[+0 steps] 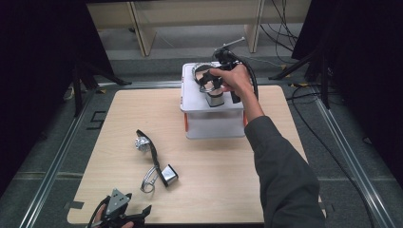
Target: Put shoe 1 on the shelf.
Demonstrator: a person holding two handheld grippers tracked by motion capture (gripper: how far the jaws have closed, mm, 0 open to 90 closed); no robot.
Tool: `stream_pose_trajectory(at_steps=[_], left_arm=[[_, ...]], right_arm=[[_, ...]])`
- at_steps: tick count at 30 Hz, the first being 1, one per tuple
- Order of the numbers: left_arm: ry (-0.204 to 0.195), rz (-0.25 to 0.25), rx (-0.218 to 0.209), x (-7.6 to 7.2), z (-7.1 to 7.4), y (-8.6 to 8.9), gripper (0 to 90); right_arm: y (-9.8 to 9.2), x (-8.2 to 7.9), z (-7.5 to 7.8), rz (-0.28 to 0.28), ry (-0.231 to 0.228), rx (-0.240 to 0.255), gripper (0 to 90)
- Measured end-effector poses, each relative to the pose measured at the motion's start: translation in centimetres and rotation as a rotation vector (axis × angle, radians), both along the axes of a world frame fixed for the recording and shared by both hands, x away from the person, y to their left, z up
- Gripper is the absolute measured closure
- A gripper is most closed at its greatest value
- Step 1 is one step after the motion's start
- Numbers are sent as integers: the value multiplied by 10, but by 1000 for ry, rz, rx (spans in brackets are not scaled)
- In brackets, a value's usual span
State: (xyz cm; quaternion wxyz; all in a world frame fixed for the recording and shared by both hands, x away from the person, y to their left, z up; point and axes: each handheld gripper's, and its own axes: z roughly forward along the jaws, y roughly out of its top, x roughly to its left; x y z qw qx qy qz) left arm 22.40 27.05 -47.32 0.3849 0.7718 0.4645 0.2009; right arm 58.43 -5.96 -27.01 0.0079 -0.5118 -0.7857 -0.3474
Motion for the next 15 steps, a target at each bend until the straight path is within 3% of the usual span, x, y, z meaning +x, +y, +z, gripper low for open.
stream_pose_trajectory(at_steps=[3,6,15], left_arm=[[-2,-2,-1,0,0,0,166],[-1,-1,-1,0,0,0,166],[0,1,1,1,0,1,166]], right_arm=[[6,-1,0,12,-11,-20,146],[8,-1,2,1,14,4,144],[11,-5,5,-26,17,4,125]])
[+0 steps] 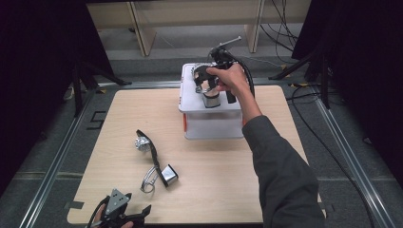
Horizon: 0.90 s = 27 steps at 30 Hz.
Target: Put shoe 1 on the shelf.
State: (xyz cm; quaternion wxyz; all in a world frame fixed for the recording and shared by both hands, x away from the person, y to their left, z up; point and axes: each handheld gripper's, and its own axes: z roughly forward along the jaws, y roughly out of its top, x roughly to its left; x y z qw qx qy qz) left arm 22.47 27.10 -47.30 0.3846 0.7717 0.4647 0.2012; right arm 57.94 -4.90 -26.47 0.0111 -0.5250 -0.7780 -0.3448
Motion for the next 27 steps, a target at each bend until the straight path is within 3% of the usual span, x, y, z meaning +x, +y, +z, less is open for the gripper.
stream_pose_trajectory(at_steps=[4,5,9,12,14,15,16,18,19,20,21,26,27], left_arm=[[1,0,1,0,0,0,166],[1,0,2,0,0,0,166],[-3,3,-2,0,0,0,166],[0,13,-8,-1,0,-1,166],[-1,13,-9,-1,0,-1,166],[-9,-15,33,1,1,3,166],[6,18,-4,-2,1,0,166],[-3,5,-2,-1,1,1,166],[-2,12,-5,-1,1,1,166],[-2,12,-5,-1,1,1,166],[8,17,-2,-1,1,1,166],[2,16,-7,-1,0,0,166],[2,16,-7,-1,0,0,166]], right_arm=[[-2,-3,7,-20,-8,37,112],[0,-5,10,-24,19,49,93],[3,-11,15,-16,21,85,96],[3,-15,19,5,-2,98,195],[4,-16,21,1,-34,61,174],[4,-19,23,14,-64,15,183],[4,-21,24,26,-70,6,183],[4,-24,26,56,-82,9,178],[5,-36,29,97,-97,-9,175],[5,-36,29,97,-97,-9,175],[3,-48,31,163,-140,-13,181],[-2,-83,29,250,-186,-4,177],[-2,-83,29,250,-186,-4,177]])
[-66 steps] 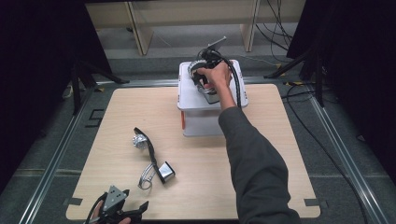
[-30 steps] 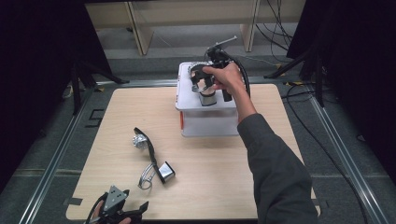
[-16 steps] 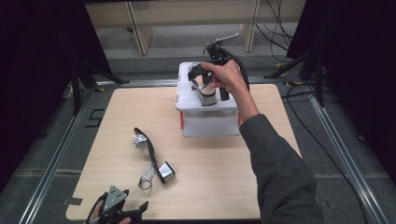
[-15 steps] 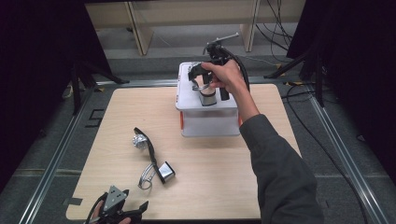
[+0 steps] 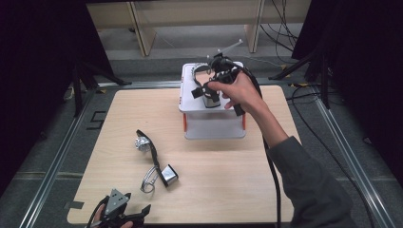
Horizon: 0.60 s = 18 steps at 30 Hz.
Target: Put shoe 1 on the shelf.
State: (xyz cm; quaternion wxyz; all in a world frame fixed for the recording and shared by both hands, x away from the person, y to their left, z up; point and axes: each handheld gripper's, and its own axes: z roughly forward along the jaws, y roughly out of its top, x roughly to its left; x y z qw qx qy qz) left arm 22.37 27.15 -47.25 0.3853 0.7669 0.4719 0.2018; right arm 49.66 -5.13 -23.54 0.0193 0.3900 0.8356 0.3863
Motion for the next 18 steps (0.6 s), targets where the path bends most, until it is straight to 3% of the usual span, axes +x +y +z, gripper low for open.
stream_pose_trajectory(at_steps=[2,3,4,5,6,7,8,9,10,12,13,15,16,17,18], left_arm=[[1,-9,27,0,1,2,166],[1,-9,27,0,1,2,166],[12,17,7,-1,1,0,166],[16,17,11,-1,1,0,166],[4,2,15,0,0,1,166],[4,2,15,0,0,1,166],[-8,-18,45,2,-1,2,166],[-8,-18,45,2,-1,2,166],[1,3,6,0,-1,0,166],[2,4,7,0,-1,0,166],[2,2,7,1,-1,0,166],[4,5,5,0,-1,0,166],[3,4,5,0,-1,0,166],[0,5,6,0,-1,0,166],[1,8,4,0,-1,0,166]], right_arm=[[0,-24,-10,64,-6,-1,176],[0,-24,-10,64,-6,-1,176],[1,-39,-23,123,-20,-4,169],[1,-39,-23,123,-20,-4,169],[5,-51,-39,159,-11,-4,169],[5,-51,-39,159,-11,-4,169],[9,-63,-58,194,17,-12,172],[9,-63,-58,194,17,-12,172],[11,-66,-66,209,16,-16,174],[17,-75,-85,238,24,-28,180],[23,-83,-104,261,26,-35,184],[25,-86,-111,266,30,-41,184],[29,-92,-127,282,25,-51,186],[29,-92,-127,282,25,-51,186],[34,-98,-142,284,35,-59,189]])
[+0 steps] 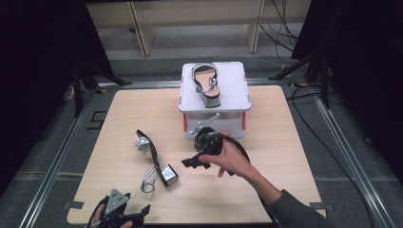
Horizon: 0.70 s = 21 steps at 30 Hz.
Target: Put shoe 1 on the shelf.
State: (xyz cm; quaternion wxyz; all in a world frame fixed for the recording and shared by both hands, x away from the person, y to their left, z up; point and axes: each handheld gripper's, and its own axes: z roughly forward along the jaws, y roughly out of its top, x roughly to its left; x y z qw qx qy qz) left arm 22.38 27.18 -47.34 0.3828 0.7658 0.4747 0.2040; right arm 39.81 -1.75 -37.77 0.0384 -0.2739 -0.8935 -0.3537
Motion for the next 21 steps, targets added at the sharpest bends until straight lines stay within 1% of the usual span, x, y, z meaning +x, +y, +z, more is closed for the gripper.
stream_pose_trajectory(at_steps=[1,2,3,4,5,6,7,8,9,10,11,12,13,14,15,16,17,18,21], left_arm=[[0,0,0,0,0,0,166],[3,-4,7,0,0,1,166],[3,-4,7,0,0,1,167],[6,-5,7,0,0,1,172],[3,2,-2,1,-1,0,174],[1,-4,-3,1,-1,0,176],[-1,-2,-4,1,0,0,177],[-1,1,-4,1,0,0,178],[-2,0,6,1,0,1,179],[-1,8,-3,0,0,2,183],[-1,8,-3,0,0,2,189],[-2,11,4,0,0,2,195],[4,20,-5,-2,1,2,198],[-2,11,-4,-2,1,2,202],[-2,13,-4,-2,1,2,205],[-2,13,-4,-2,1,2,207],[1,18,-4,-2,0,2,207],[1,13,-1,-2,0,2,213],[-3,11,-5,-2,0,1,221]], right_arm=[[0,0,0,0,0,0,189],[3,-6,-15,7,-9,-12,190],[3,-6,-15,7,-9,-12,190],[5,-11,-27,9,-16,-18,193],[6,-12,-29,12,-21,-21,198],[7,-14,-34,22,-7,-49,197],[7,-15,-37,38,-3,-53,196],[7,-17,-41,35,-27,-44,198],[7,-19,-45,45,-29,-51,198],[6,-20,-50,52,-26,-60,197],[6,-20,-50,52,-26,-60,197],[4,-23,-59,66,-15,-62,198],[3,-24,-62,69,-13,-67,198],[2,-25,-65,72,-13,-73,197],[2,-26,-67,67,2,-76,194],[2,-26,-67,67,2,-76,194],[2,-26,-69,75,-13,-78,193],[1,-27,-71,74,-12,-89,193],[0,-29,-72,85,-19,-89,193]])
